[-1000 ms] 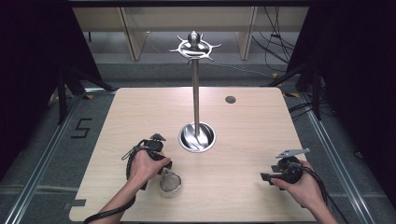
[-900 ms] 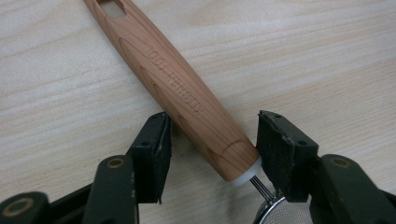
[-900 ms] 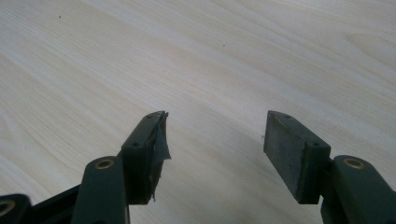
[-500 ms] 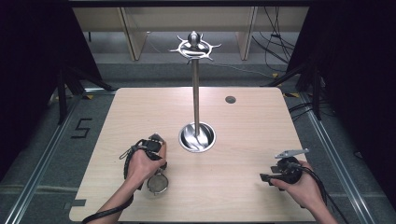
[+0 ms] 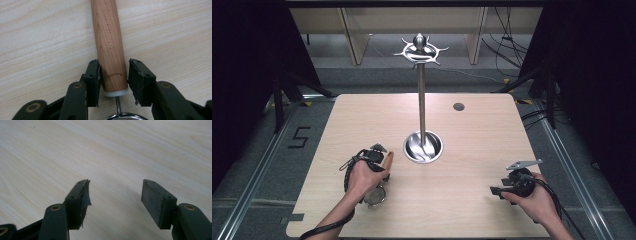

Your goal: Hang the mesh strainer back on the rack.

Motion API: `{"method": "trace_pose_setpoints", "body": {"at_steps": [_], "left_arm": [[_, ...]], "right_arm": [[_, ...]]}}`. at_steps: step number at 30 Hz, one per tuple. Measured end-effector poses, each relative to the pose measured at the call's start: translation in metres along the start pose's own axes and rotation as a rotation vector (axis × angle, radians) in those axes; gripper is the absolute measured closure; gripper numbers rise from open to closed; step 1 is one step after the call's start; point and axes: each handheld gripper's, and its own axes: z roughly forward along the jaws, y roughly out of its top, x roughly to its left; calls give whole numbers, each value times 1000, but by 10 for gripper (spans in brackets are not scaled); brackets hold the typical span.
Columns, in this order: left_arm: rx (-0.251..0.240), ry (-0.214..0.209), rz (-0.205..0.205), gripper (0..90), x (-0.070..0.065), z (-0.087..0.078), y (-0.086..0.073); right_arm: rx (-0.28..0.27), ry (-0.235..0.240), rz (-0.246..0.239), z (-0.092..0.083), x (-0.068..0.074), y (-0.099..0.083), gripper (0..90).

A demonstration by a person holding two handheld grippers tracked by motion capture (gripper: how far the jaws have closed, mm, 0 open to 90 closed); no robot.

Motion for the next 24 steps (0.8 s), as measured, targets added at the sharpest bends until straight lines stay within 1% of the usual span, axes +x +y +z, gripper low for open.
{"method": "trace_pose_setpoints", "body": {"at_steps": [1, 2, 3, 4, 6, 7, 8, 9, 10, 11, 14, 15, 16, 18, 19, 20, 21, 22, 23, 24], "left_arm": [[5, -1, 2, 596, 0, 0, 1], [3, -1, 4, 596, 1, 0, 1], [3, 1, 4, 599, 1, 0, 1], [3, 2, 5, 603, 1, 0, 1], [5, 14, 15, 631, 0, 0, 1], [7, 30, 21, 642, 0, 0, 0], [13, 15, 37, 646, 0, -1, 1], [18, 12, 41, 657, 0, -1, 1], [20, 50, 44, 663, -1, -1, 1], [22, 49, 48, 667, -1, -2, 1], [13, 46, 44, 675, -2, -2, 0], [12, 16, 48, 675, -2, -1, -1], [10, 7, 47, 676, -3, 0, -1], [11, 15, 51, 677, -4, 0, -2], [5, 22, 42, 678, -6, -1, -2], [1, 27, 38, 679, -7, 0, -3], [3, 25, 45, 679, -7, -1, -3], [1, 23, 52, 680, -8, -1, -3], [-5, 22, 38, 679, -9, 0, -4], [-10, 14, 36, 679, -9, -1, -5]], "right_arm": [[-10, 1, 4, 1, 0, 0, 400], [-15, 2, -2, 1, 0, 0, 399], [-10, 5, 6, 1, 0, 0, 400], [-13, 3, -10, 1, -1, 0, 399], [12, -7, -10, 0, -1, 0, 399], [29, -7, -16, -1, -1, 1, 400], [26, -6, -24, -1, -1, 1, 399], [26, -7, -13, -1, 0, 1, 399], [24, -7, -21, -1, -1, 1, 399], [23, -6, -23, -2, -1, 1, 399], [33, 3, -2, -2, 1, 1, 399], [33, 3, -2, -2, 1, 1, 399], [29, 4, -13, -2, 0, 1, 400], [34, 3, 0, -2, 1, 0, 399], [32, 4, -3, -2, 0, 0, 399], [6, -1, -15, 0, -1, 0, 399], [-20, 4, -21, 2, -1, -1, 399], [-24, 1, 4, 2, 1, -1, 399], [-24, 1, -2, 1, 0, -1, 399], [-21, 2, 10, 1, 1, -1, 399]]}}
